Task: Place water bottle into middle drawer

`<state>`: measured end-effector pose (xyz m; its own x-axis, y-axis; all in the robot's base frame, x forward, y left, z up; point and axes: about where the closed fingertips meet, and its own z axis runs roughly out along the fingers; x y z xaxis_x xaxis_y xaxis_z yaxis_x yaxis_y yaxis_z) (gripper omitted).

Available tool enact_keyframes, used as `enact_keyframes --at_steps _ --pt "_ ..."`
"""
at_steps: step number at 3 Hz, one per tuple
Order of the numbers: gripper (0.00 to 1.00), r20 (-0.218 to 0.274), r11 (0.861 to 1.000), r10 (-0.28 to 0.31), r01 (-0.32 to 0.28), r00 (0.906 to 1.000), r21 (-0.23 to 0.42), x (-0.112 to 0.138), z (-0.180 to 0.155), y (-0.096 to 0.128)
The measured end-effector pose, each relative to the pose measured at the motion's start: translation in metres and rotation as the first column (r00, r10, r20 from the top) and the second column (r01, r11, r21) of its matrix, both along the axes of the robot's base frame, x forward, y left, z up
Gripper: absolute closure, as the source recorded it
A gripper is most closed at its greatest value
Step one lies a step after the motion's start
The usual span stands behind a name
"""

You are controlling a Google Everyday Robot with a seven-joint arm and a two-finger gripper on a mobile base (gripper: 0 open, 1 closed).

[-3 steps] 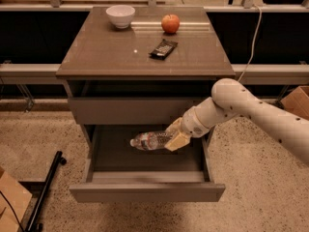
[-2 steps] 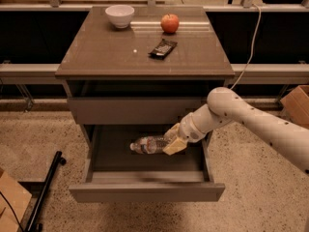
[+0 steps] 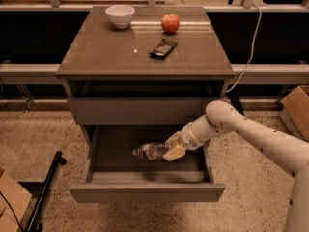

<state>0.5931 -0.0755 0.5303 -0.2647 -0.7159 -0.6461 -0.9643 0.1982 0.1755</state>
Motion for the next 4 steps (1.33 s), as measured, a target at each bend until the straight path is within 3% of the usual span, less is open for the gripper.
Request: enact_keyframes --at_steps 1,4 --pt "0.84 -0.042 1.0 -0.022 0.022 0.9989 0.011 0.004 -0.026 -0.002" --pt "0.14 -0.174 1.0 -0.01 0.01 0.9847 0.0 -0.012 -0.067 0.003"
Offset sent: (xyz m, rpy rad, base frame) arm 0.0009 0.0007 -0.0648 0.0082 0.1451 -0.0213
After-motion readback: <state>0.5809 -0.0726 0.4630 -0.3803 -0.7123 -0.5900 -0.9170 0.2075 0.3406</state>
